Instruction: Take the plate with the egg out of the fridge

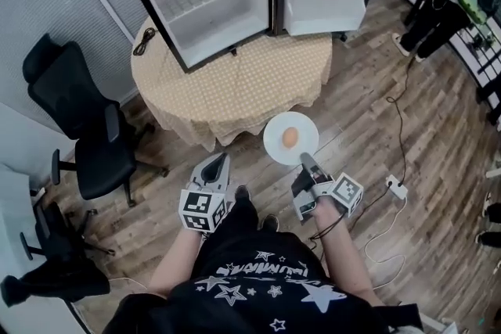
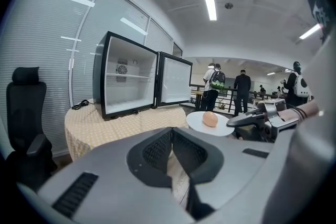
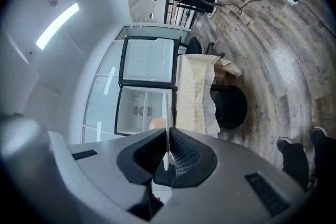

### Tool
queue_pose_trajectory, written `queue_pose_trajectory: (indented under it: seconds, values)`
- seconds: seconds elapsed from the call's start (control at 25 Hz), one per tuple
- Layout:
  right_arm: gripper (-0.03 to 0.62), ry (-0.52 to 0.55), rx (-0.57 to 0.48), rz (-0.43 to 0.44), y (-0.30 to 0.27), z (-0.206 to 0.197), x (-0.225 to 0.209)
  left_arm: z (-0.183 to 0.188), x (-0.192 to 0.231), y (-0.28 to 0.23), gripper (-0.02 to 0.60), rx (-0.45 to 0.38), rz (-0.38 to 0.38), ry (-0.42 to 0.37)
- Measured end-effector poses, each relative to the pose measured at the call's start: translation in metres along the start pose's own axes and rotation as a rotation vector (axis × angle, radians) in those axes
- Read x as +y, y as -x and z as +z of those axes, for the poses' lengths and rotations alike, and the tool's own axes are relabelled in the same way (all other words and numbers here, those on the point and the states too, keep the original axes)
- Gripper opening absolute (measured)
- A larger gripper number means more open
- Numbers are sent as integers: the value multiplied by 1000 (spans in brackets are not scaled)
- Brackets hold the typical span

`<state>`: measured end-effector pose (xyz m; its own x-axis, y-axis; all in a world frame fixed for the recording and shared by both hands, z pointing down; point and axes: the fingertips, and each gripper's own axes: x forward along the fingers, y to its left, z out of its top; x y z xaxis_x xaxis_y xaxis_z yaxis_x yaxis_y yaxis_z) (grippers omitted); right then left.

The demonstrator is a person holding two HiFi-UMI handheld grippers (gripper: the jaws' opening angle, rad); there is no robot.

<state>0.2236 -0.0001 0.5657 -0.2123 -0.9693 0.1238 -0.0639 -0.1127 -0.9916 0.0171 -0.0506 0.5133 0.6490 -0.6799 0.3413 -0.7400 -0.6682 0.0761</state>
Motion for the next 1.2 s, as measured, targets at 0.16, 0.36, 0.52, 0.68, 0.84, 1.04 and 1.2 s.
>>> queue_pose_trajectory:
  seconds: [0.16,0.36,0.52,0.68,0.84,1.04,1.2]
  values:
    - [35,-13,49,-8,7,-19,-14,-16,-1,30,9,26,51,19]
    - [35,-18,100,6,8,-39,-14,-21,5,49,9,27,89,15]
    - [35,13,132,15,4,-51,-5,-17,12,57,9,0,102,13]
    - [35,38,137,38,-4,-57,10,-13,17,60,9,-18,89,12]
    - [35,53,134,36,-9,-73,16,-10,34,73,9,-34,93,27]
    - [35,46,116,30,-13,-105,26,-3,64,96,9,-48,84,24]
    - [35,62,115,19,-10,-133,34,-6,86,110,9,-54,74,36]
